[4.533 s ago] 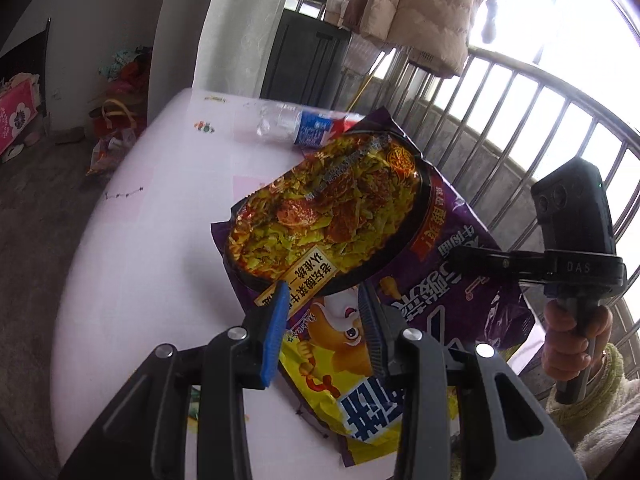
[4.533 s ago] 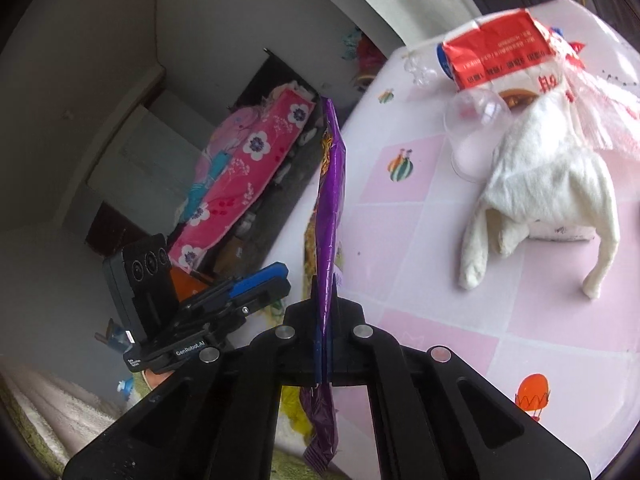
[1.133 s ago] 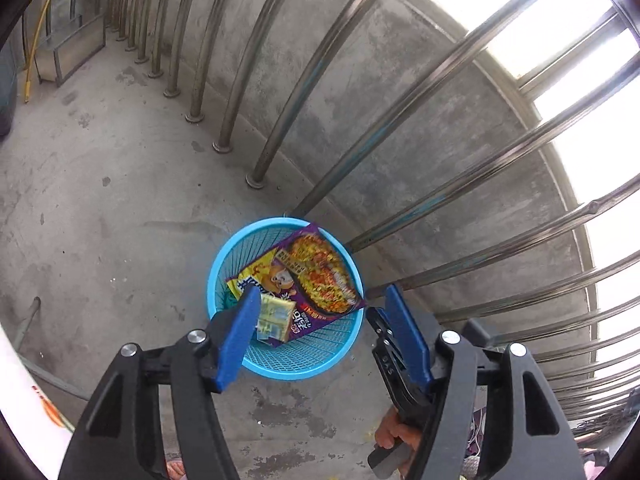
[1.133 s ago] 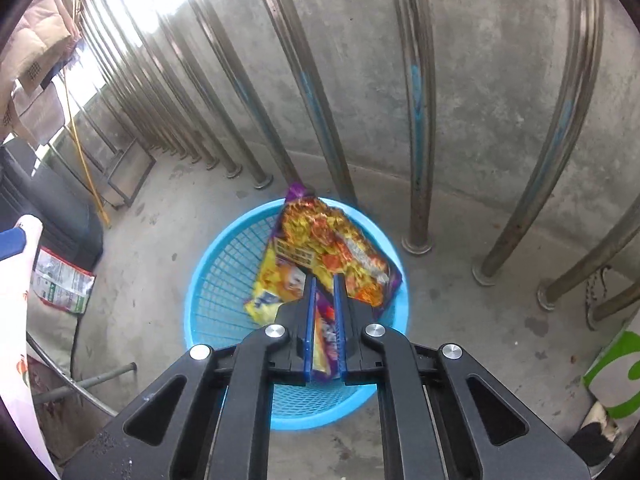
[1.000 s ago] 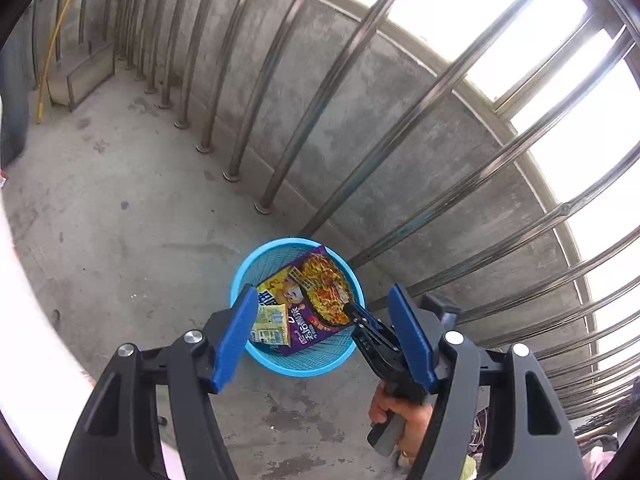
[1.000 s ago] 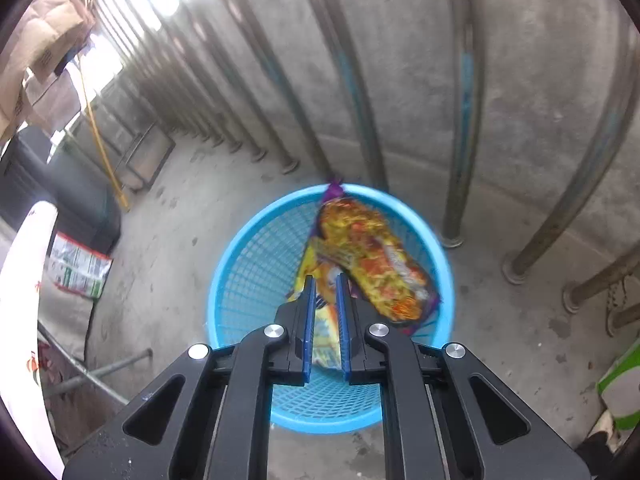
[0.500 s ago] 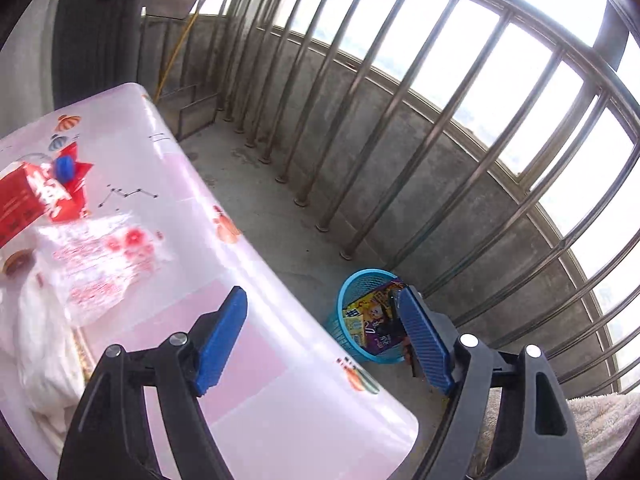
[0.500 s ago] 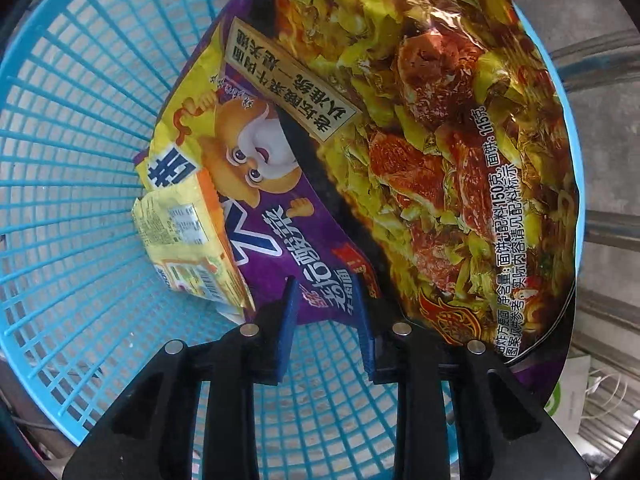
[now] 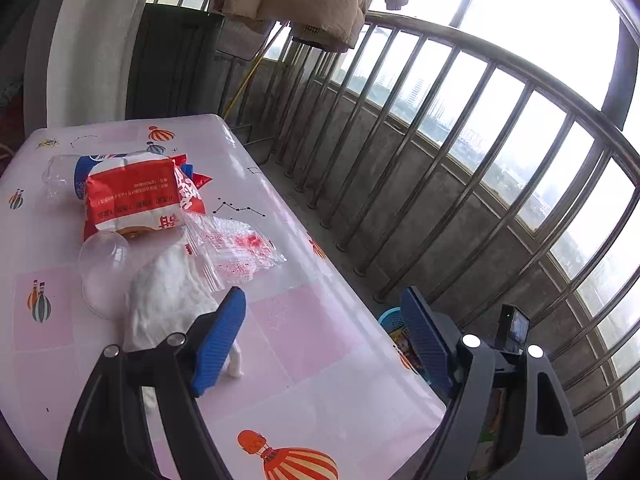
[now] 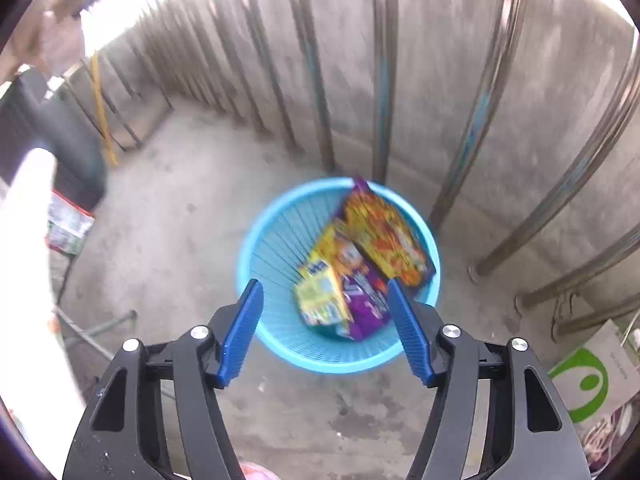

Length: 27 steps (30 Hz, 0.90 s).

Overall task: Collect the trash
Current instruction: 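Move both grippers back over the table toward the white cloth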

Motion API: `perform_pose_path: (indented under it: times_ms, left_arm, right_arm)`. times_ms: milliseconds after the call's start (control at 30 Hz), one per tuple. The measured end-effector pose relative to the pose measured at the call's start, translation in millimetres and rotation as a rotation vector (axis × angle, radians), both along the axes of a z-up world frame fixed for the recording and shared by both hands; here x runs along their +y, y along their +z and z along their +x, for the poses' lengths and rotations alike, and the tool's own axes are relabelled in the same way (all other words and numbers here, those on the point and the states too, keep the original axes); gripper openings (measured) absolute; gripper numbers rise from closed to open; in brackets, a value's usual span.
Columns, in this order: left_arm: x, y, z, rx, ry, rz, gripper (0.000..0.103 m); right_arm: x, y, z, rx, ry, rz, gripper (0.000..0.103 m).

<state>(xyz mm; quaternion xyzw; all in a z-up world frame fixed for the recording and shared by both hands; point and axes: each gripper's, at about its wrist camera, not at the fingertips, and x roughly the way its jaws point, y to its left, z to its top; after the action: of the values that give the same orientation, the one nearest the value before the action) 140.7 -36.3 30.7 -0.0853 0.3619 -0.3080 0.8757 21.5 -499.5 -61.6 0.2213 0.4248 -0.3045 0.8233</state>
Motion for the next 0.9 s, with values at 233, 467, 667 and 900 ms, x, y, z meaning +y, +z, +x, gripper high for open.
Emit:
perform_pose_path:
  times_ms: [233, 467, 667, 900]
  left_arm:
    - [47.4, 12.4, -38.3, -0.033, 0.08, -0.031, 0.087]
    - [97.3, 19.4, -60.9, -0.041, 0.193, -0.001, 0.097]
    - [121.9, 16.3, -67.0, -0.044, 0.265, 0.061, 0.097]
    - [138.8, 0.8, -62.7, -0.003, 0.341, 0.038, 0.097]
  right_arm:
    - [72.8, 100.7, 2.2, -0.223, 0.126, -0.191, 0.089]
    - [149.6, 115.1, 18.2, -0.306, 0.299, -0.135, 0.095]
    - [226.8, 117.3, 31.3, -0.291, 0.53, -0.005, 0.095]
    - [286.3, 128.5, 35.3, -0.279, 0.694, -0.056, 0.095]
